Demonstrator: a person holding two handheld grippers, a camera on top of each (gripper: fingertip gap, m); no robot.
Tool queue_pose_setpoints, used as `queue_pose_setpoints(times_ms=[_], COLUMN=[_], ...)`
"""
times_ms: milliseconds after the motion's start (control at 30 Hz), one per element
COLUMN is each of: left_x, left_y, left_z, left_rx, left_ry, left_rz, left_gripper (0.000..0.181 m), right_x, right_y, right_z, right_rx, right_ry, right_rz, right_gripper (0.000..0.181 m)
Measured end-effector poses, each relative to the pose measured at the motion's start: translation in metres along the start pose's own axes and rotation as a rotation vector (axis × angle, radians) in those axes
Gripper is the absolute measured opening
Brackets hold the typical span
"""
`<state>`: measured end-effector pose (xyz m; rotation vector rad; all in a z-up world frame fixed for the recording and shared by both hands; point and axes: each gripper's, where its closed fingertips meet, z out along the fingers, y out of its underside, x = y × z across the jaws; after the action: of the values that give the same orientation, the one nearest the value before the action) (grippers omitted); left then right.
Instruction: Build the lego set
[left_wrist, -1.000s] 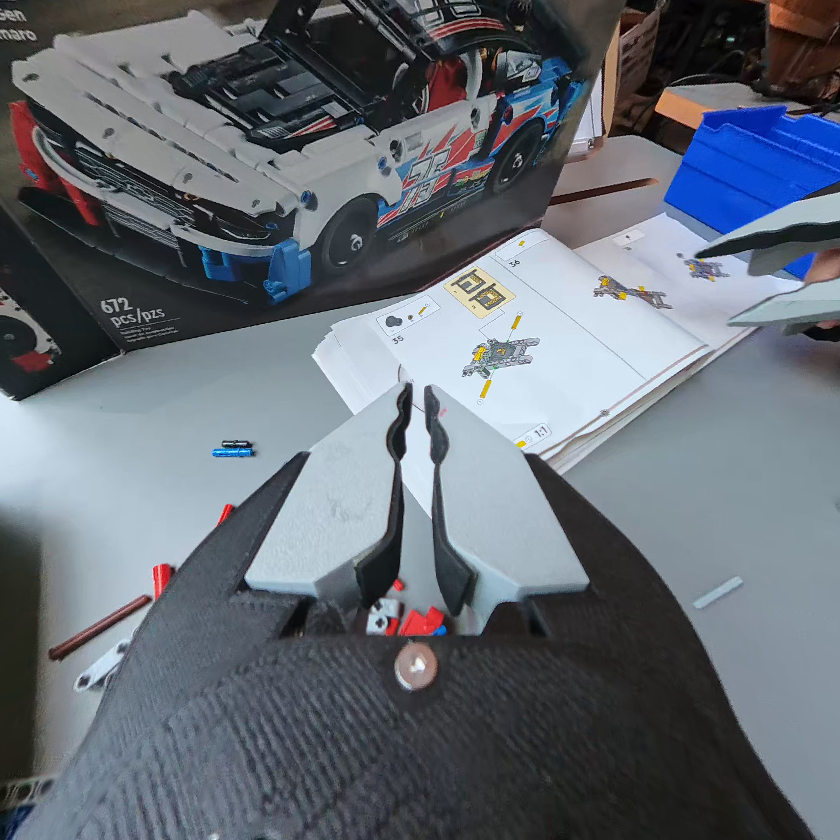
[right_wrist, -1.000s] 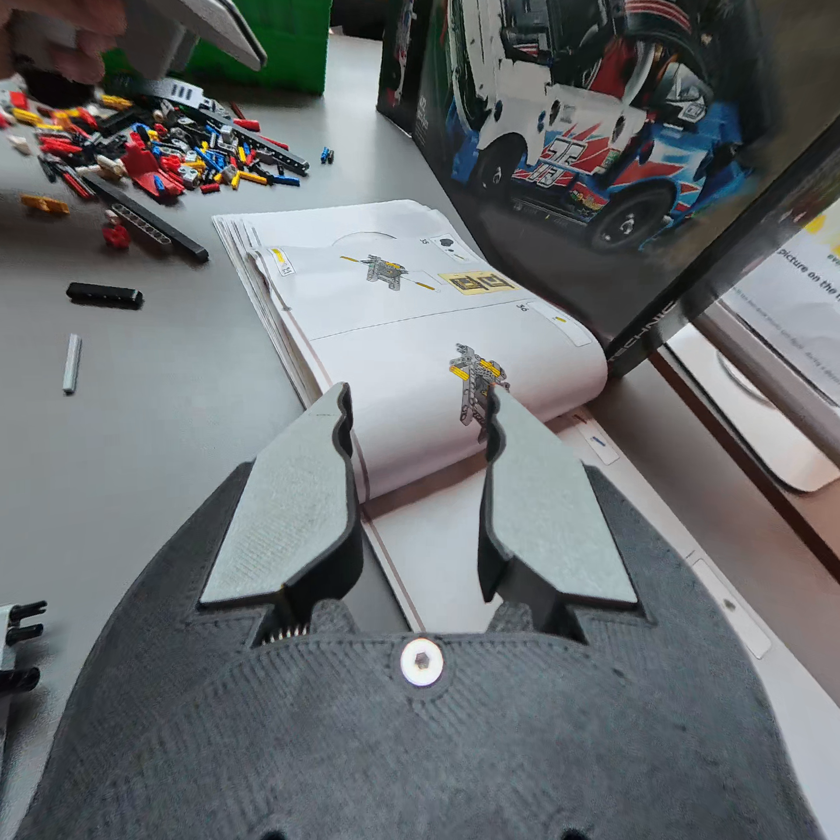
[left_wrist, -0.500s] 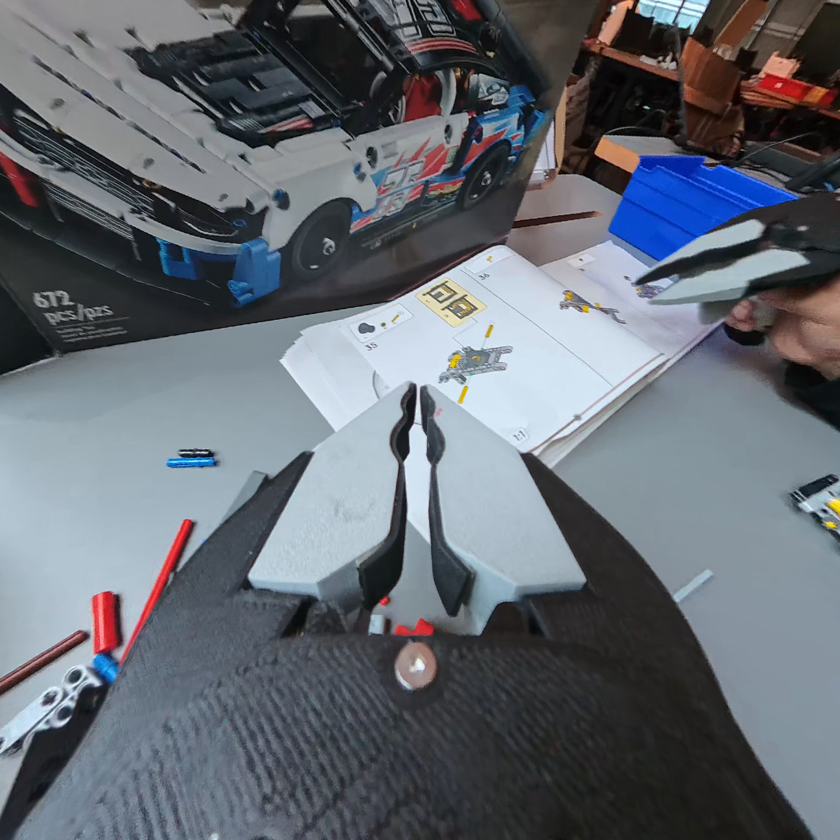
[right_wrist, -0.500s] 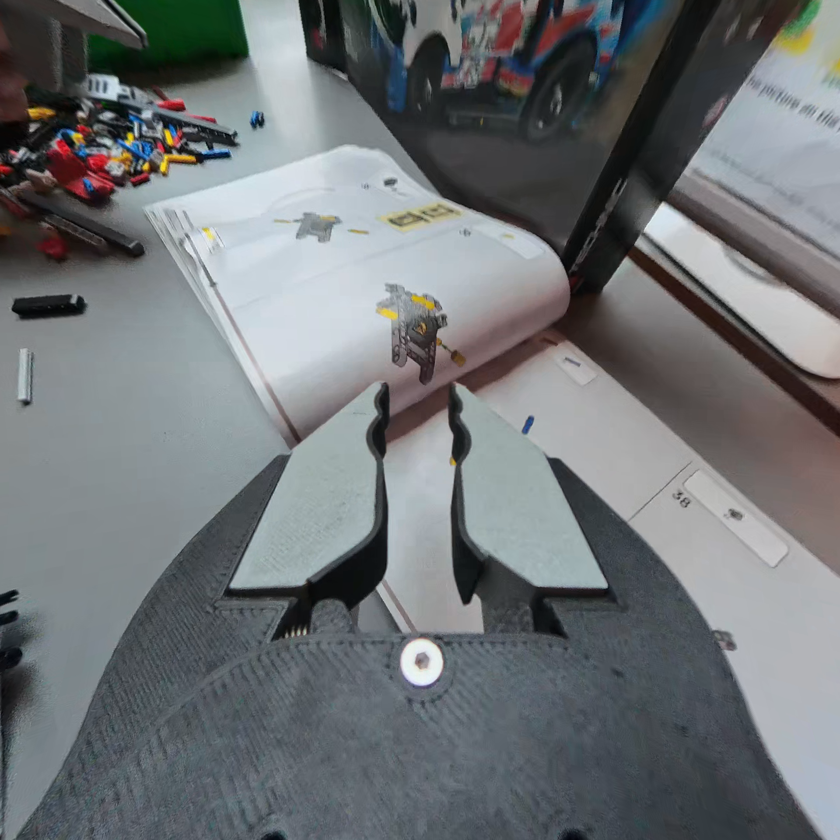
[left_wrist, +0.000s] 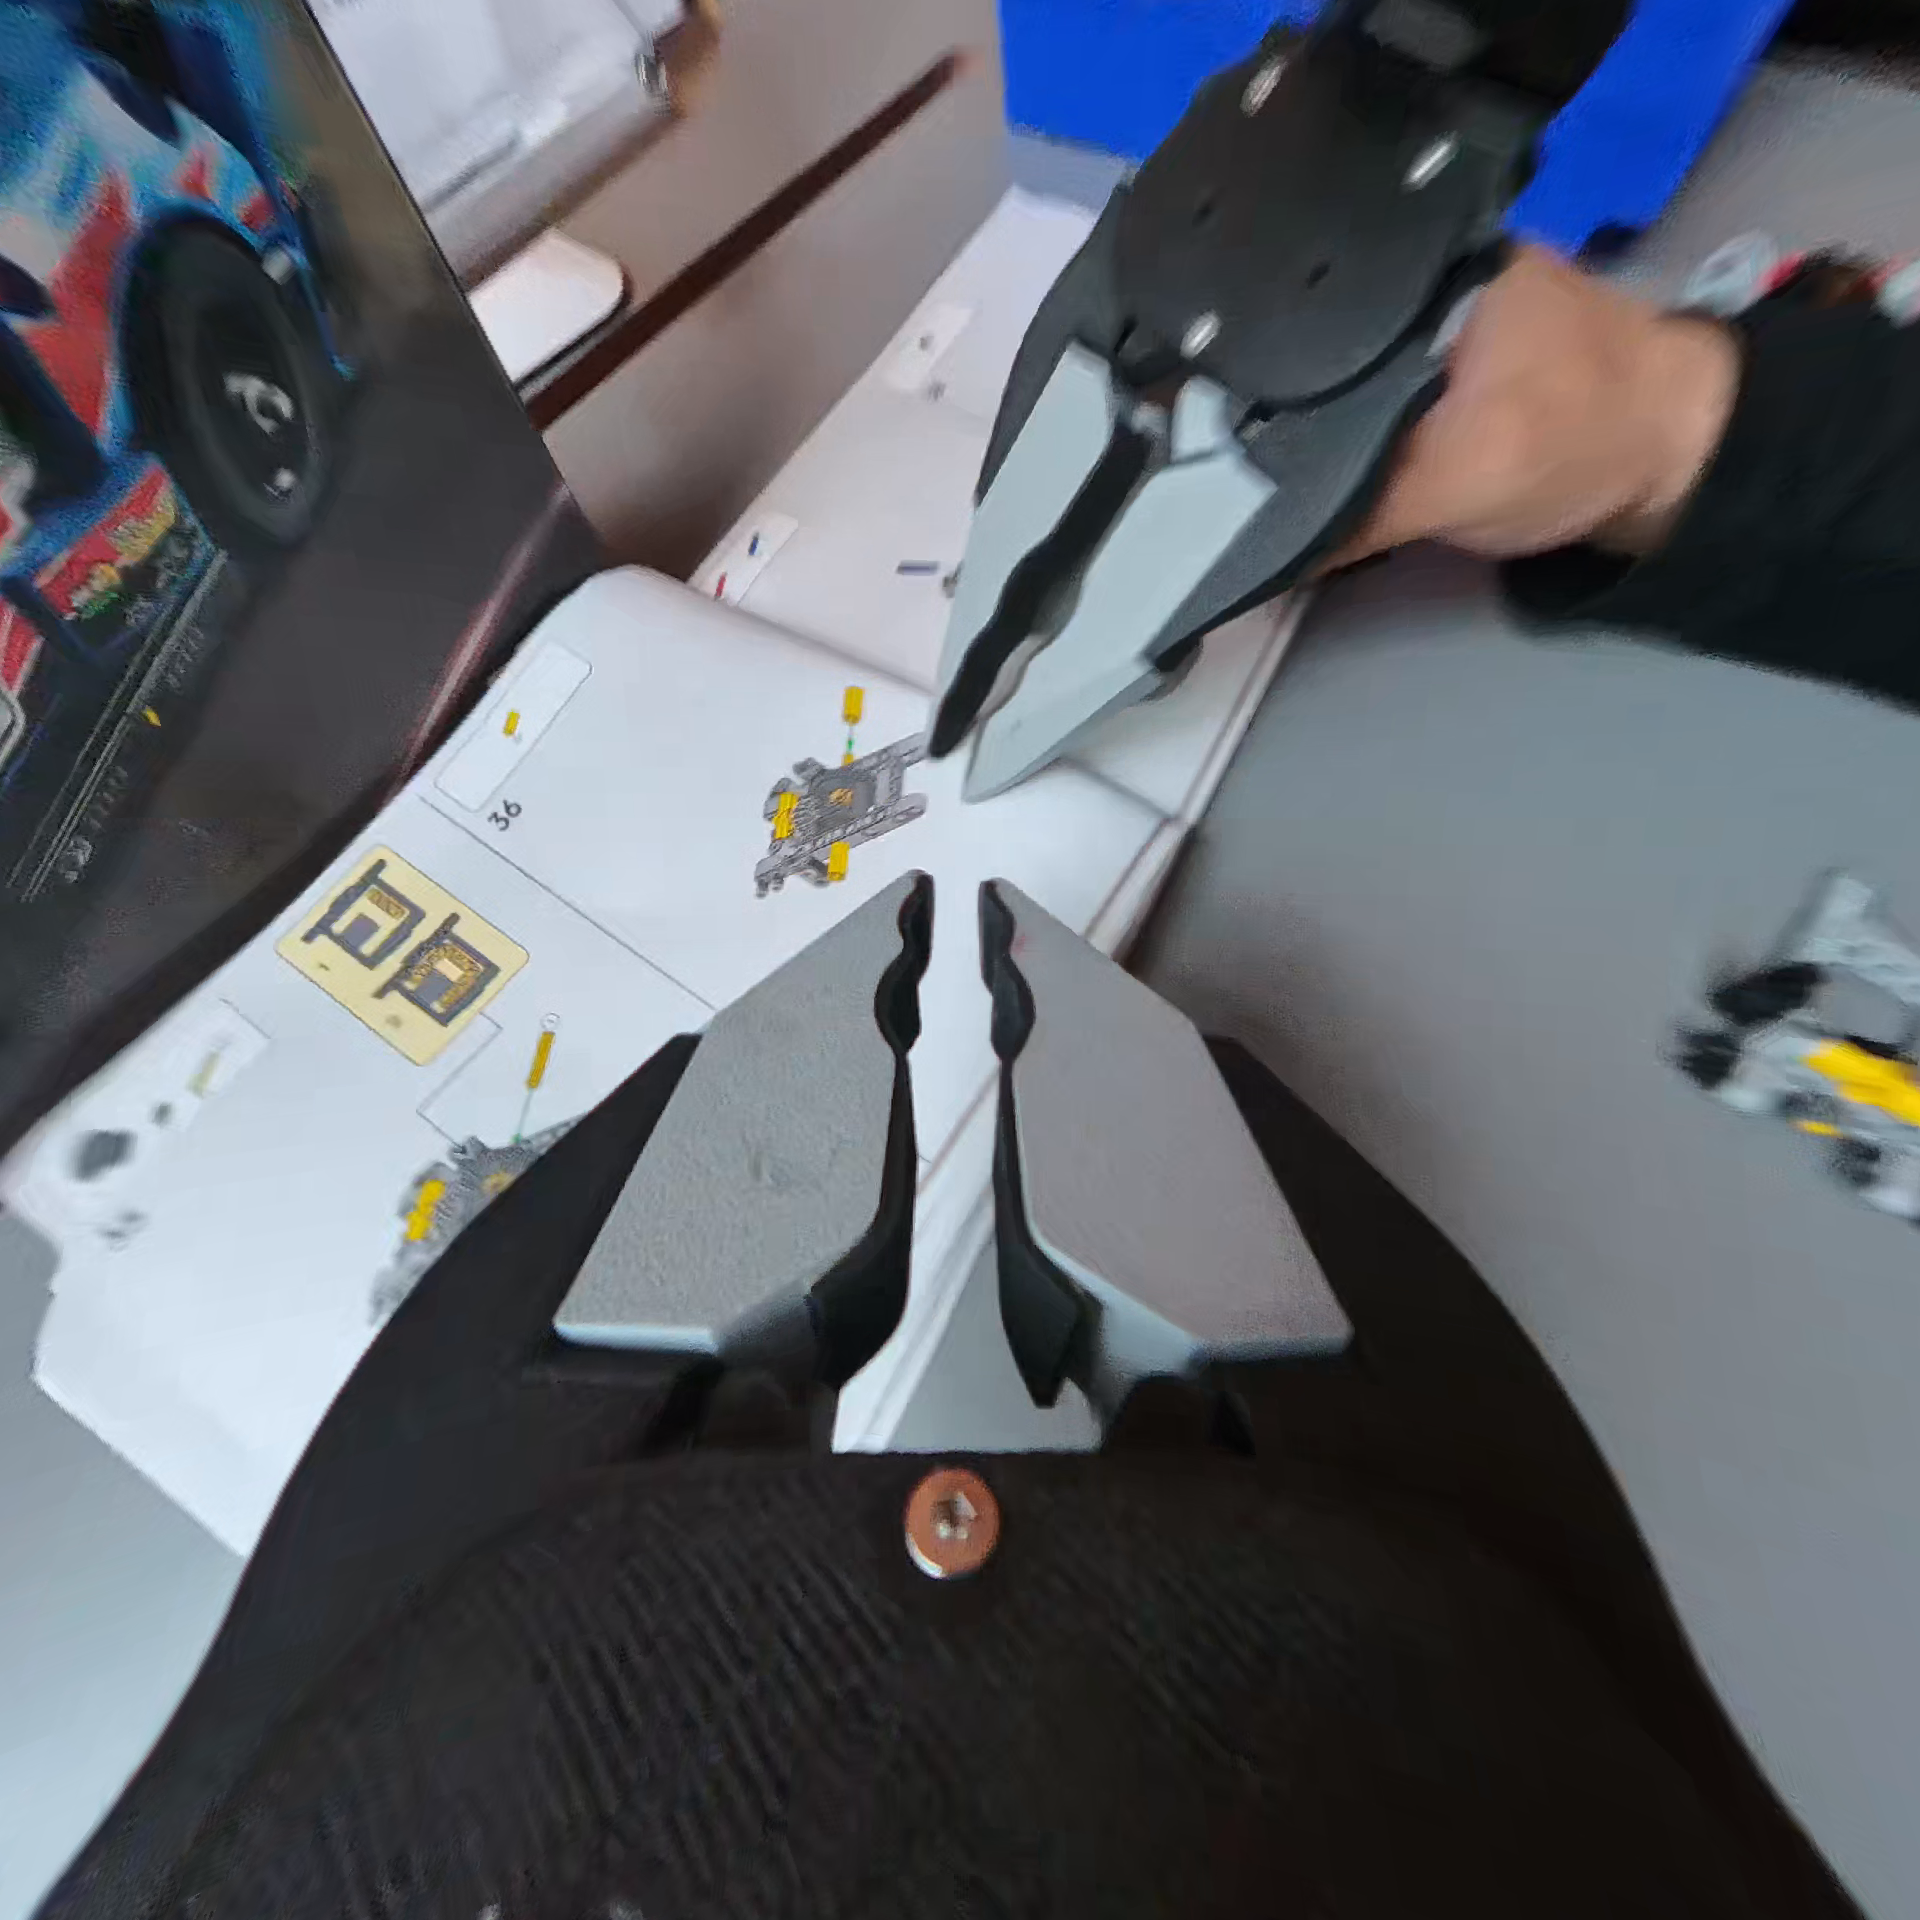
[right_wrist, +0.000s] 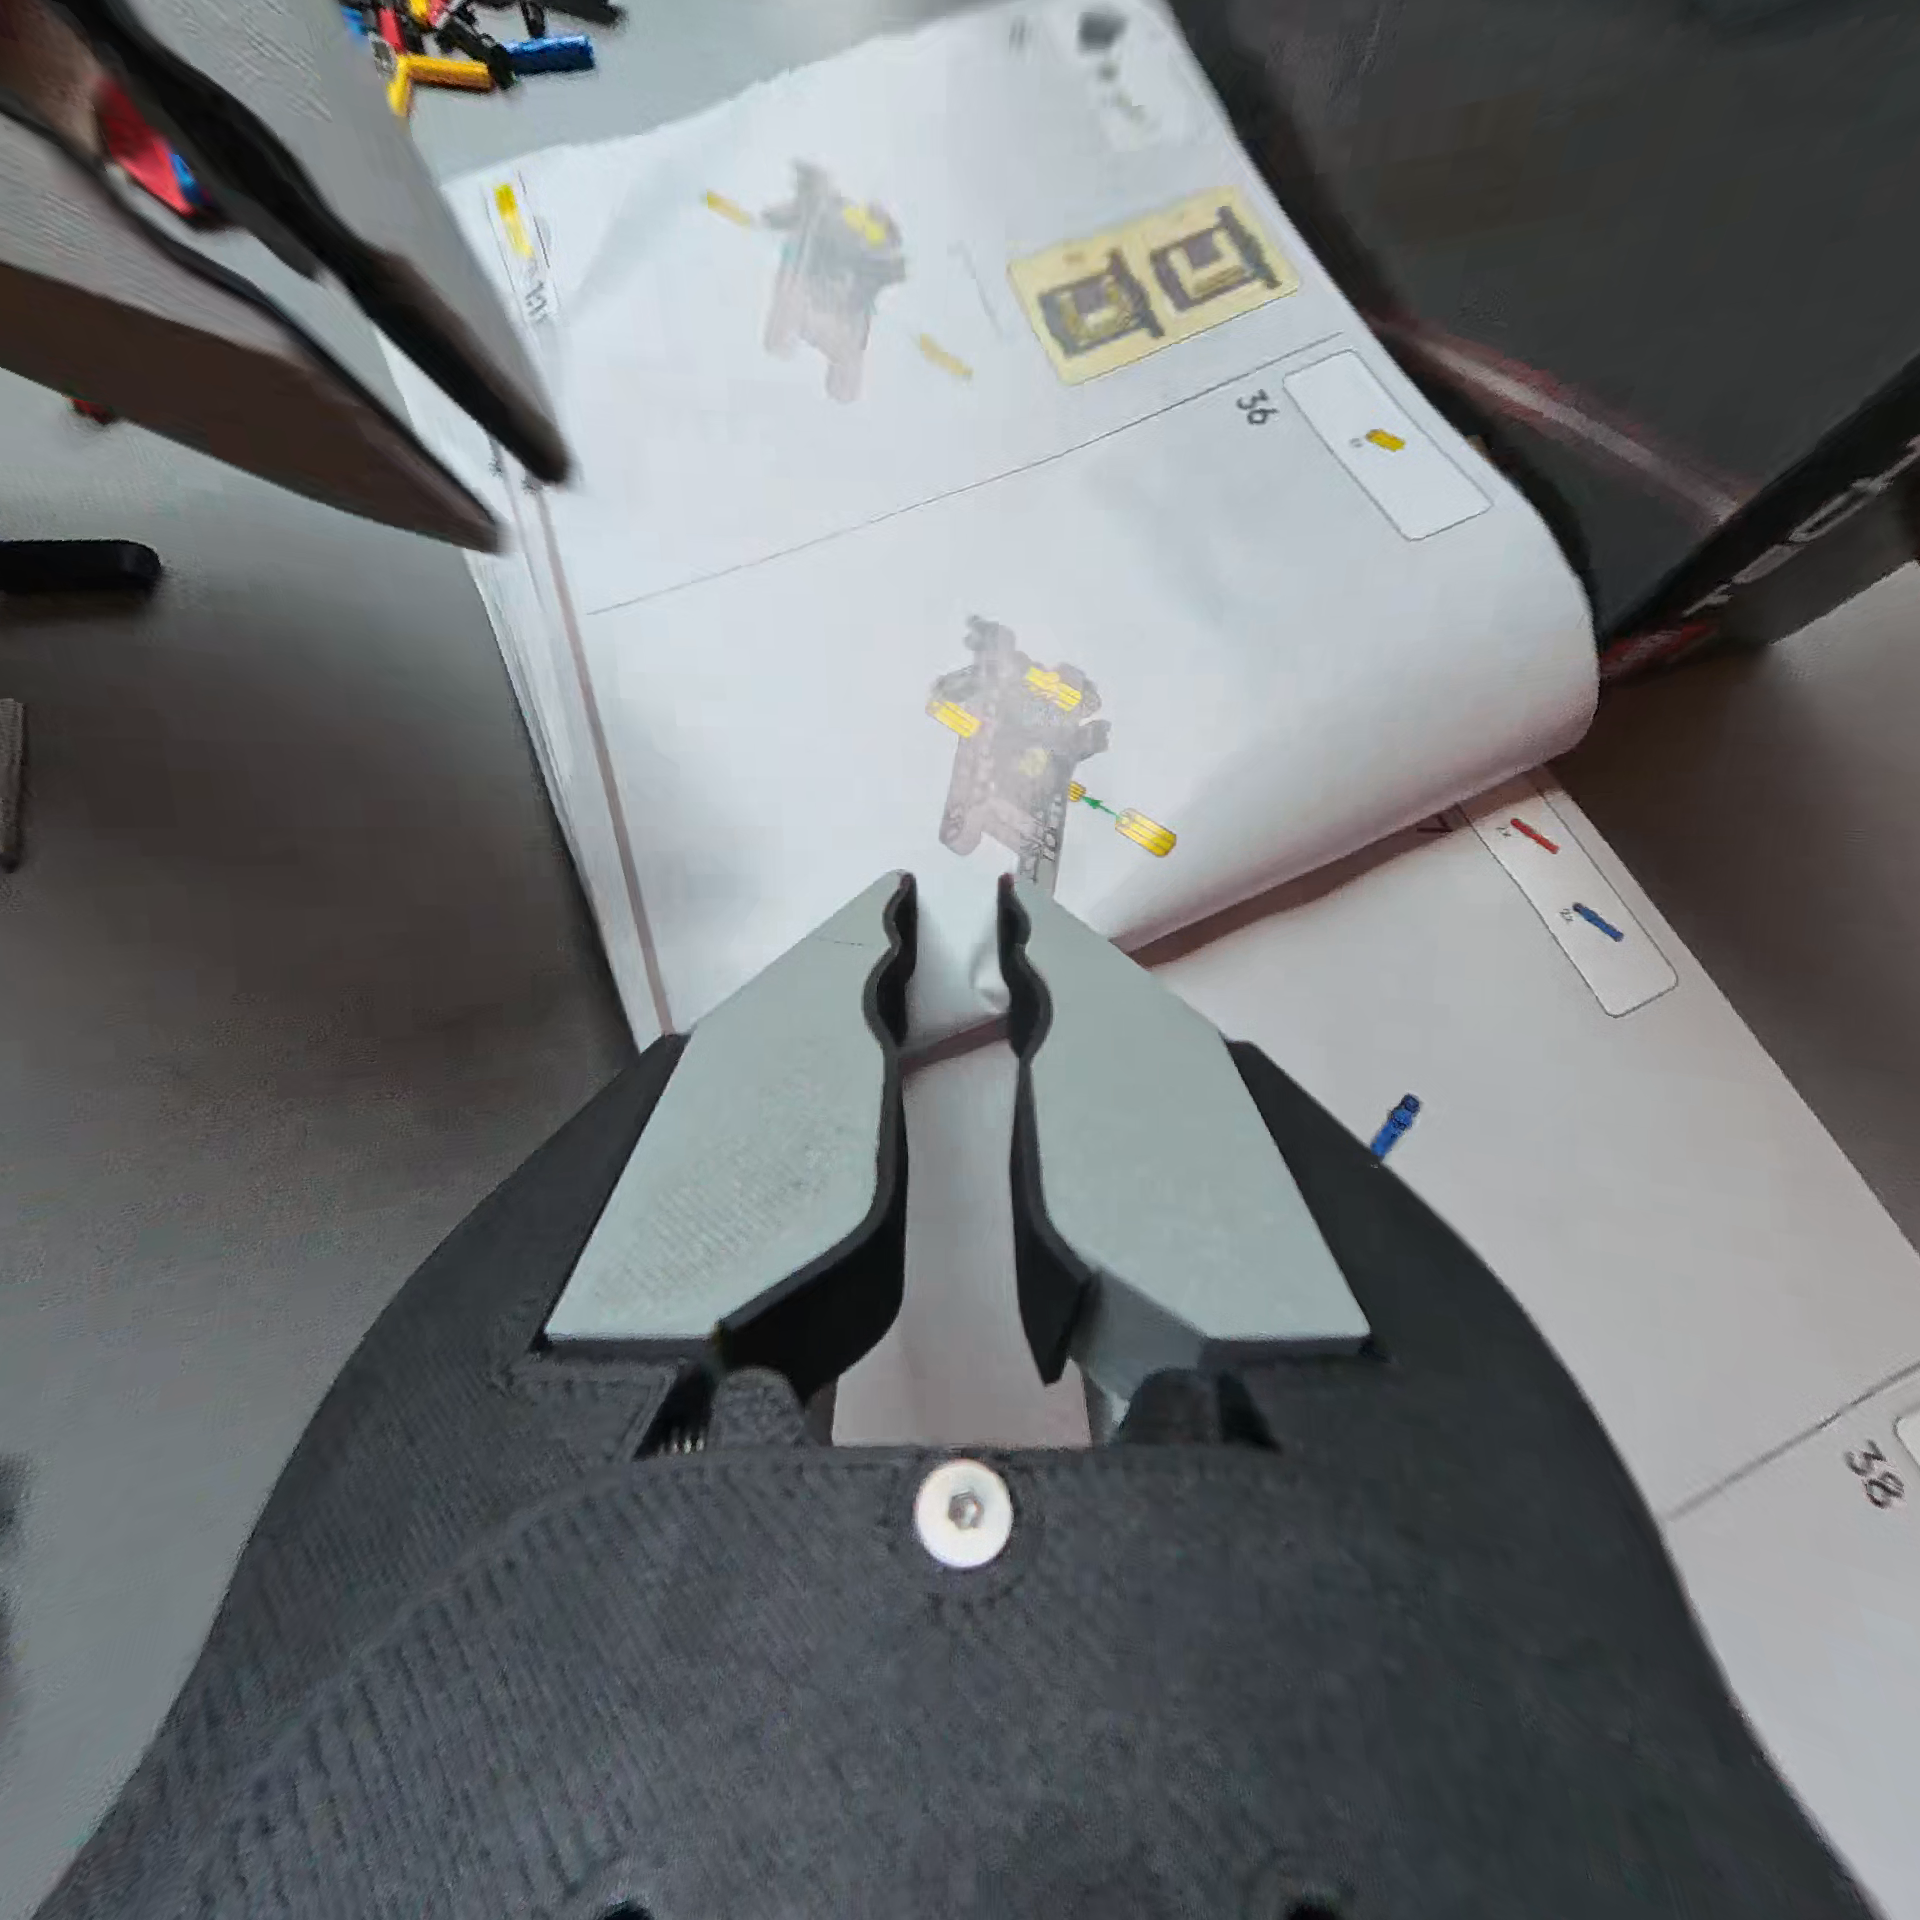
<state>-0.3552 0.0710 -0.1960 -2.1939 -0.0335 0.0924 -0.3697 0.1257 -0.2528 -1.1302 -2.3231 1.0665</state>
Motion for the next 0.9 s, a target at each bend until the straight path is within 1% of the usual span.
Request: queue_pose_setpoints(times_ms=[33, 67, 100, 133, 167, 200, 267, 300, 333, 433, 533, 567, 600, 667, 700, 767, 833, 867, 900], left_x=[-0.008, -0.019, -0.025, -0.028, -0.028, -0.028, -0.03, -0.03, -0.029, -0.024, -0.016, -0.015, -0.014, -0.014, -0.014, -0.016, -0.02, -0.02, -0.018], left_y=[0.008, 0.019, 0.031, 0.042, 0.052, 0.058, 0.06, 0.061, 0.064, 0.069, 0.074, 0.075, 0.075, 0.075, 0.075, 0.075, 0.076, 0.074, 0.064], left_z=[0.014, 0.024, 0.033, 0.039, 0.044, 0.046, 0.044, 0.042, 0.039, 0.031, 0.022, 0.021, 0.021, 0.021, 0.021, 0.02, 0.019, 0.019, 0.022], left_rx=[-0.06, -0.121, -0.181, -0.232, -0.265, -0.272, -0.257, -0.265, -0.275, -0.285, -0.298, -0.29, -0.274, -0.247, -0.242, -0.242, -0.255, -0.243, -0.197], left_ry=[-0.05, -0.104, -0.124, -0.119, -0.107, -0.098, -0.092, -0.09, -0.087, -0.066, -0.032, -0.022, -0.02, -0.013, -0.009, -0.01, -0.02, -0.016, 0.006], left_rz=[0.023, 0.033, 0.026, 0.001, -0.03, -0.057, -0.092, -0.1, -0.107, -0.131, -0.164, -0.177, -0.182, -0.201, -0.21, -0.211, -0.188, -0.187, -0.191], left_gripper=[0.0, 0.0, 0.0, 0.0, 0.0, 0.0, 0.0, 0.0, 0.0, 0.0, 0.0, 0.0, 0.0, 0.0, 0.0, 0.0, 0.0, 0.0, 0.0], right_x=[0.009, 0.025, 0.046, 0.066, 0.081, 0.086, 0.079, 0.076, 0.075, 0.072, 0.076, 0.078, 0.077, 0.071, 0.074, 0.074, 0.071, 0.069, 0.066], right_y=[-0.003, -0.008, -0.011, -0.008, -0.001, 0.006, 0.019, 0.023, 0.022, 0.019, 0.01, 0.004, 0.0, 0.002, 0.002, -0.002, -0.007, -0.009, -0.011], right_z=[-0.006, -0.015, -0.026, -0.036, -0.04, -0.038, -0.021, -0.017, -0.016, -0.016, -0.015, -0.014, -0.01, 0.008, 0.012, 0.017, 0.023, 0.025, 0.026], right_rx=[0.039, 0.089, 0.129, 0.133, 0.102, 0.063, 0.0, -0.051, -0.055, -0.068, -0.06, -0.043, -0.036, -0.087, -0.111, -0.112, -0.061, -0.023, 0.002], right_ry=[0.06, 0.162, 0.278, 0.384, 0.451, 0.463, 0.429, 0.442, 0.479, 0.582, 0.657, 0.657, 0.619, 0.456, 0.41, 0.286, 0.17, 0.127, 0.089], right_rz=[-0.02, -0.041, -0.059, -0.066, -0.055, -0.044, -0.075, -0.123, -0.18, -0.341, -0.447, -0.442, -0.405, -0.254, -0.162, -0.024, 0.054, 0.065, 0.08], right_gripper=[0.016, 0.013, 0.01, 0.008, 0.008, 0.009, 0.009, 0.004, 0.0, 0.0, 0.0, 0.0, 0.0, 0.0, 0.0, 0.0, 0.0, 0.0, 0.0])
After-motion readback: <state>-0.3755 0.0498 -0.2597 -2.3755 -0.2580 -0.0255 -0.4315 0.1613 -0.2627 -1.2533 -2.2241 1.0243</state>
